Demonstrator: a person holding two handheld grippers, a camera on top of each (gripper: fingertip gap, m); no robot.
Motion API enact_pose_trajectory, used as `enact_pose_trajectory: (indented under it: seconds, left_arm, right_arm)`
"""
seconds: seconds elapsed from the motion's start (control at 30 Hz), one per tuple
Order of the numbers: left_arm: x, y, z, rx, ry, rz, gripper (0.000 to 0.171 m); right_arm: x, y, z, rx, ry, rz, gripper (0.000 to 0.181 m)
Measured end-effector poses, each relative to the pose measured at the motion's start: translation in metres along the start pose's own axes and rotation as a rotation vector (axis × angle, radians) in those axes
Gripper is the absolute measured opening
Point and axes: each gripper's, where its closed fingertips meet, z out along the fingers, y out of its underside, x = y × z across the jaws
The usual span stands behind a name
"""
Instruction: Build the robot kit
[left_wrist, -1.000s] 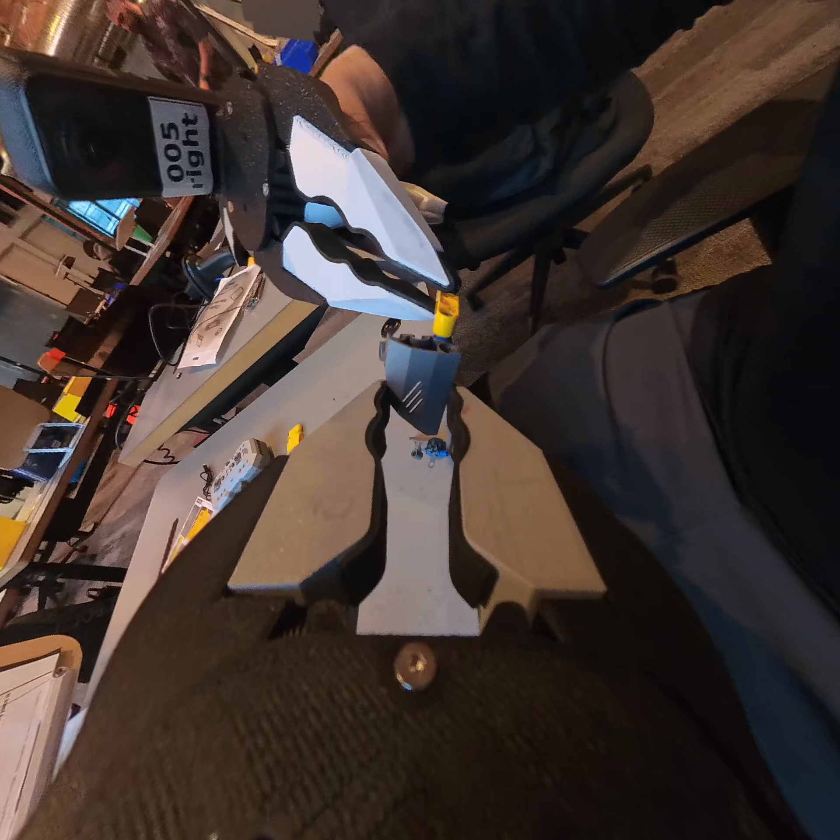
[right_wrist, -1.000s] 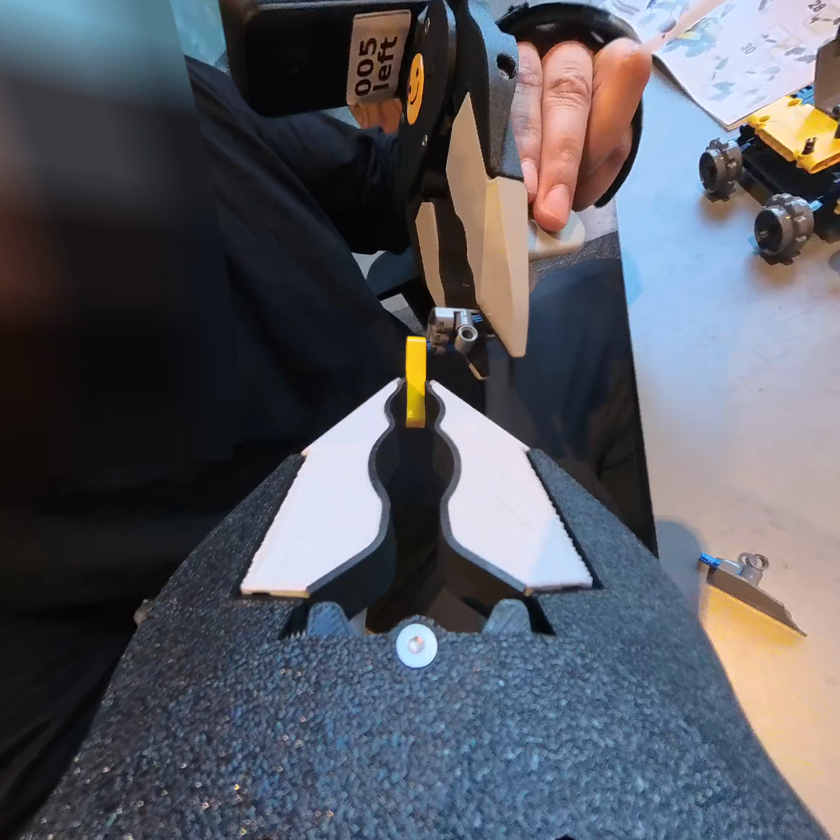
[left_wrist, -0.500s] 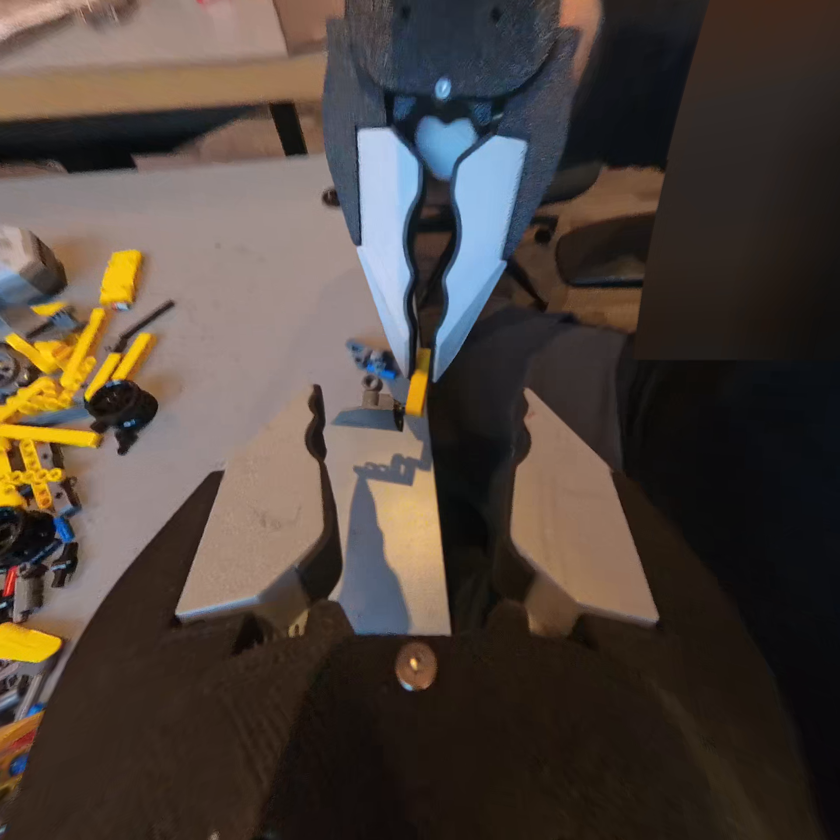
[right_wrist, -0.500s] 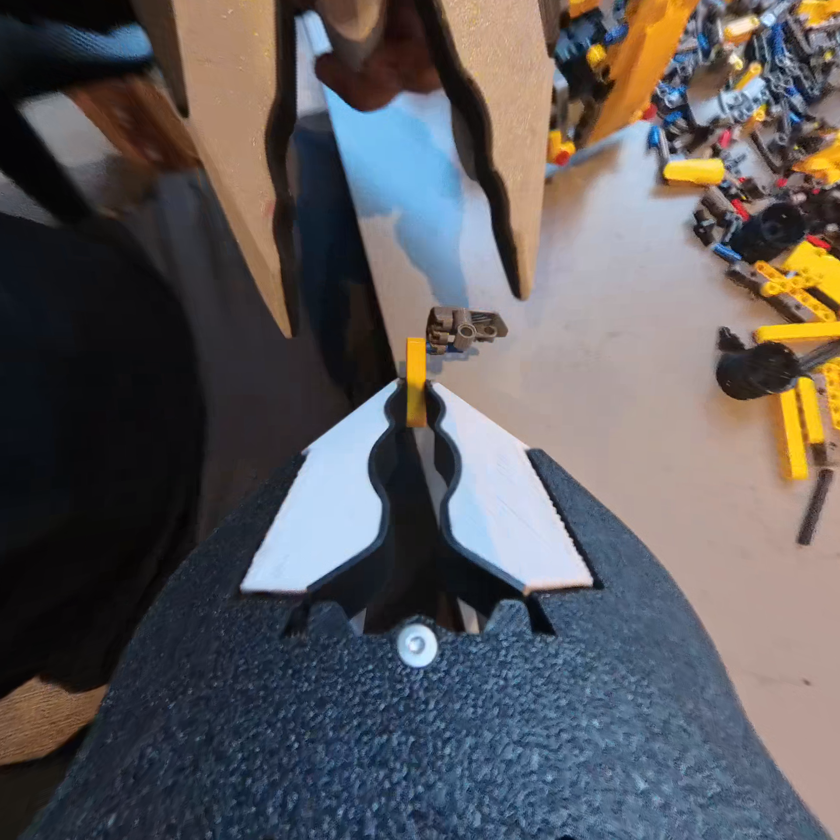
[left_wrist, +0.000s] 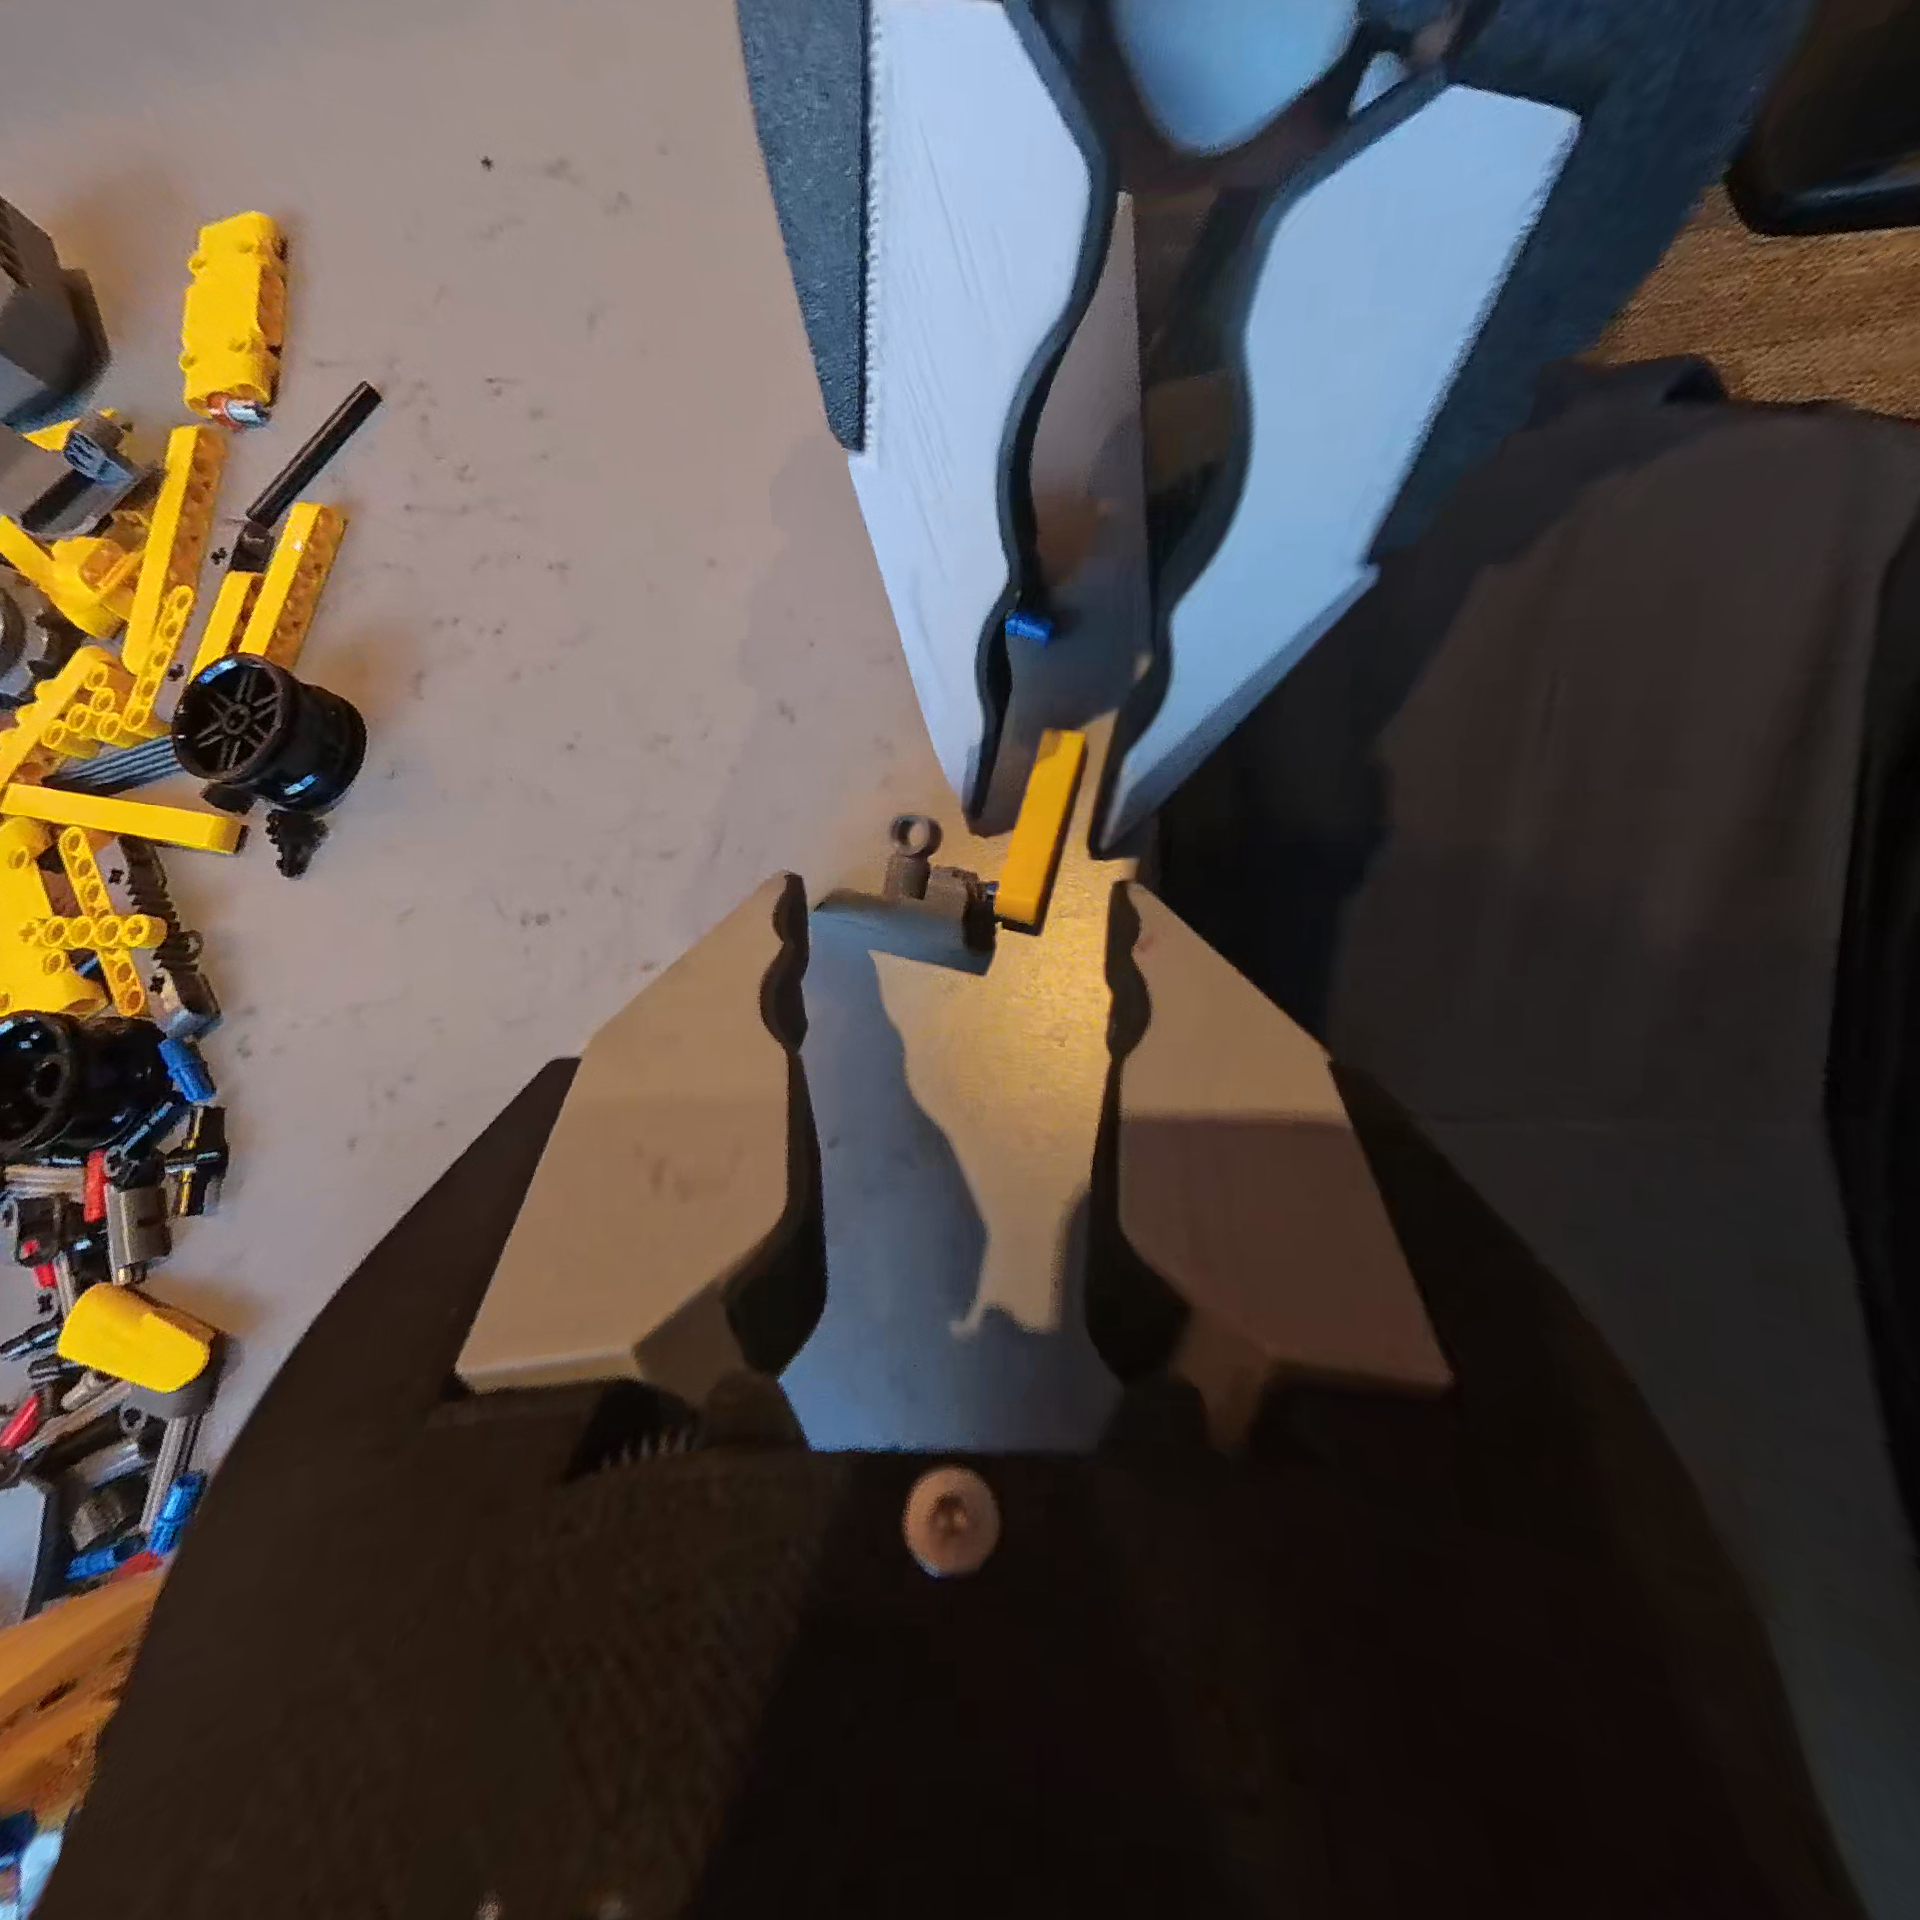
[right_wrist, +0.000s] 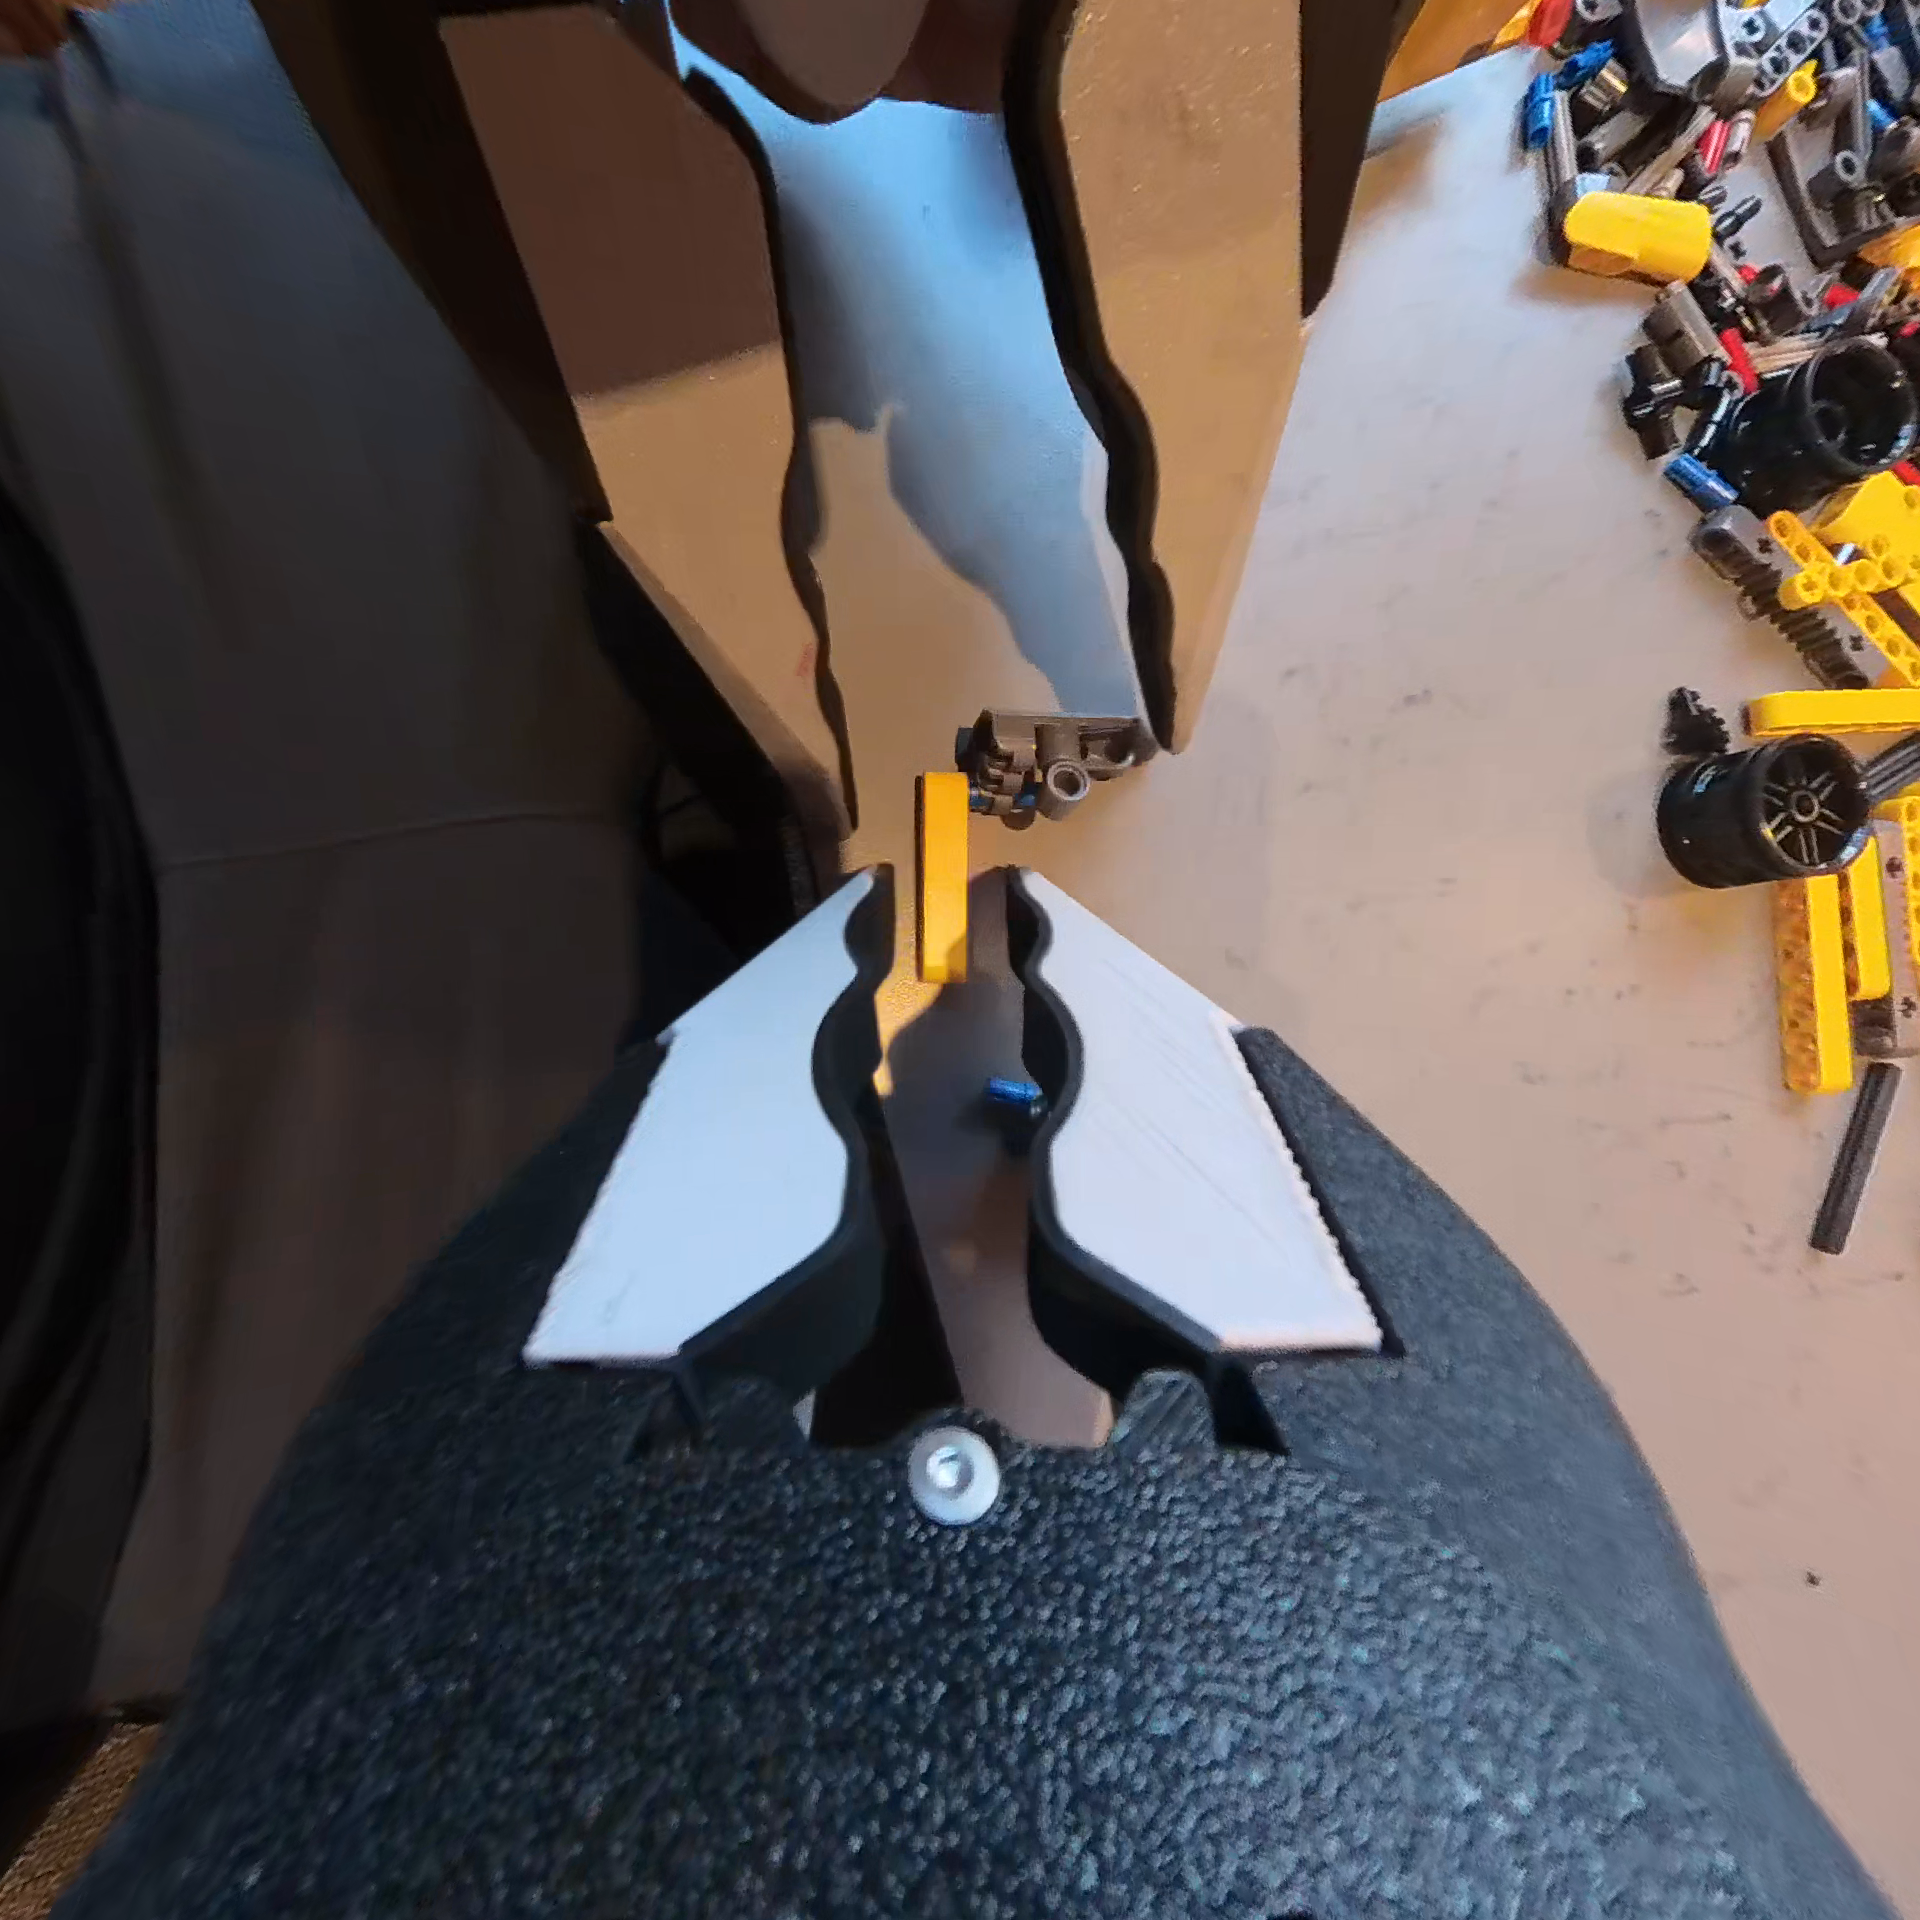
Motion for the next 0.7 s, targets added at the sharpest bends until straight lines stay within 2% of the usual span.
enact_pose_trajectory:
  seconds: [0.13, 0.23, 0.43, 0.53, 0.7]
  left_arm:
    - [0.000, 0.001, 0.000, -0.013, 0.004, 0.028, 0.053]
    - [-0.003, 0.002, -0.002, -0.029, -0.003, 0.050, 0.055]
    - [-0.004, -0.002, -0.003, -0.004, 0.056, 0.017, 0.054]
    - [-0.005, 0.000, 0.001, -0.020, 0.066, 0.025, 0.053]
    - [-0.003, 0.000, 0.006, -0.026, 0.094, 0.006, 0.045]
  right_arm:
    - [0.004, 0.000, -0.006, 0.016, 0.032, 0.010, 0.035]
    - [0.009, 0.002, -0.025, 0.042, 0.070, 0.031, 0.037]
    - [0.026, 0.034, -0.059, 0.139, 0.110, 0.244, 0.038]
    - [0.024, 0.035, -0.061, 0.201, 0.074, 0.311, 0.038]
    - [0.026, 0.035, -0.043, 0.197, 0.074, 0.319, 0.042]
